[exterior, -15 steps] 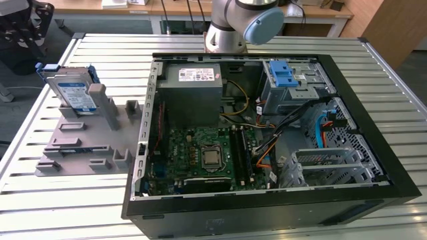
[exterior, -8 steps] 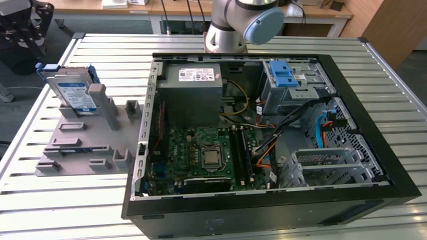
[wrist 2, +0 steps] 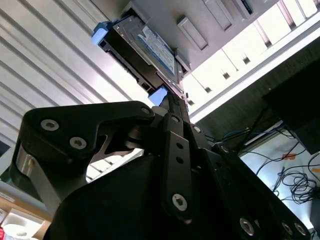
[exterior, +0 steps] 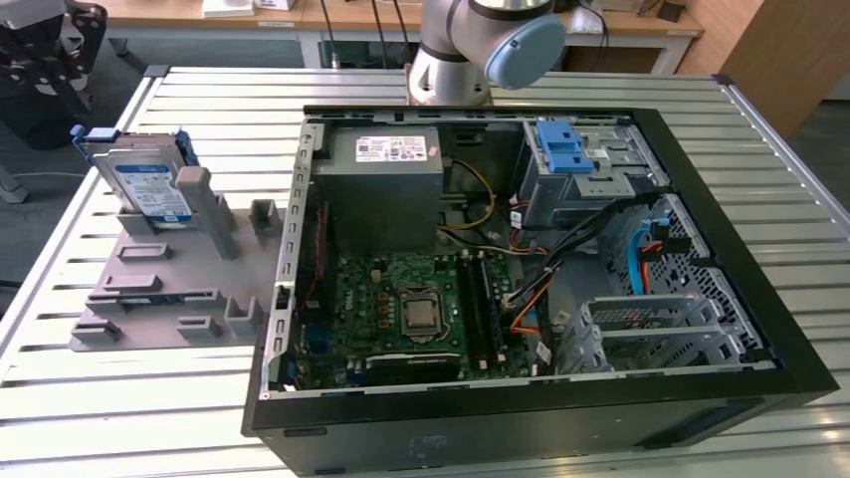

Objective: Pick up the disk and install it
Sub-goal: 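Pick up the disk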

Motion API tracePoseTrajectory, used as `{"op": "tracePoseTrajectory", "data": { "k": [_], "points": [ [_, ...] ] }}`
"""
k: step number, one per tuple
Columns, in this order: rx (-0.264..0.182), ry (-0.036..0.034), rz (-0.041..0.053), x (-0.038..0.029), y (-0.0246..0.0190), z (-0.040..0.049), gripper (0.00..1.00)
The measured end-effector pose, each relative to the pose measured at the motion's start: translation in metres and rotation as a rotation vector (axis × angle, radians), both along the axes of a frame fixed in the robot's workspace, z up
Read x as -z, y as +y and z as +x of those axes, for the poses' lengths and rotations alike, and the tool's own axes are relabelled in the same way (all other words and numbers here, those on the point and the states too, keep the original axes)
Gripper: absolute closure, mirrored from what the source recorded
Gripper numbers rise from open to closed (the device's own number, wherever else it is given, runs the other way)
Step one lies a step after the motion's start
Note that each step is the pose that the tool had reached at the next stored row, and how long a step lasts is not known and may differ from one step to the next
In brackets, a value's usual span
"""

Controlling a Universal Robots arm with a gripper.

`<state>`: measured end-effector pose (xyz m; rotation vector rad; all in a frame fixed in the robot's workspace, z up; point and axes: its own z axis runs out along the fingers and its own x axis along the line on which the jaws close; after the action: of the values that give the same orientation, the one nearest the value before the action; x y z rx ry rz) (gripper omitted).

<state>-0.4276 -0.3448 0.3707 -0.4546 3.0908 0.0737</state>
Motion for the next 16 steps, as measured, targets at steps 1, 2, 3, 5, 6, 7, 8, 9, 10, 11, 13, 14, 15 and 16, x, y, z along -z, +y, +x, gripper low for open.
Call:
{"op": "tracePoseTrajectory", "data": {
  "k": [1,2,3,5,6,7,8,9,10,11,13,14,15,16],
  "points": [
    [-0.006,0.0000,0.0000,0.0000,0.0000,0.0000,0.89],
    [-0.012,0.0001,0.0000,0.0000,0.0000,-0.0001,0.89],
    [-0.019,0.0001,0.0000,0.0000,0.0000,-0.0001,0.89],
    [-0.032,0.0000,0.0000,0.0000,0.0000,-0.0001,0.89],
    [-0.037,-0.0001,0.0000,0.0001,0.0000,-0.0002,0.89],
    [-0.042,-0.0001,0.0001,0.0001,0.0000,-0.0004,0.89],
    [-0.047,-0.0001,0.0000,0.0001,-0.0001,-0.0004,0.89],
    [-0.053,-0.0001,0.0001,0.0001,-0.0001,-0.0005,0.89],
    [-0.059,0.0000,0.0000,0.0001,0.0000,-0.0005,0.89],
    [-0.064,0.0000,0.0001,0.0001,0.0000,-0.0006,0.89],
    [-0.077,0.0001,0.0000,0.0001,0.0000,-0.0006,0.89],
    [-0.084,-0.0001,0.0000,0.0001,0.0000,-0.0007,0.89],
    [-0.091,-0.0005,-0.0001,0.0001,0.0000,-0.0006,0.89],
    [-0.100,-0.0009,-0.0001,0.0002,0.0000,-0.0007,0.89]
  ]
}}
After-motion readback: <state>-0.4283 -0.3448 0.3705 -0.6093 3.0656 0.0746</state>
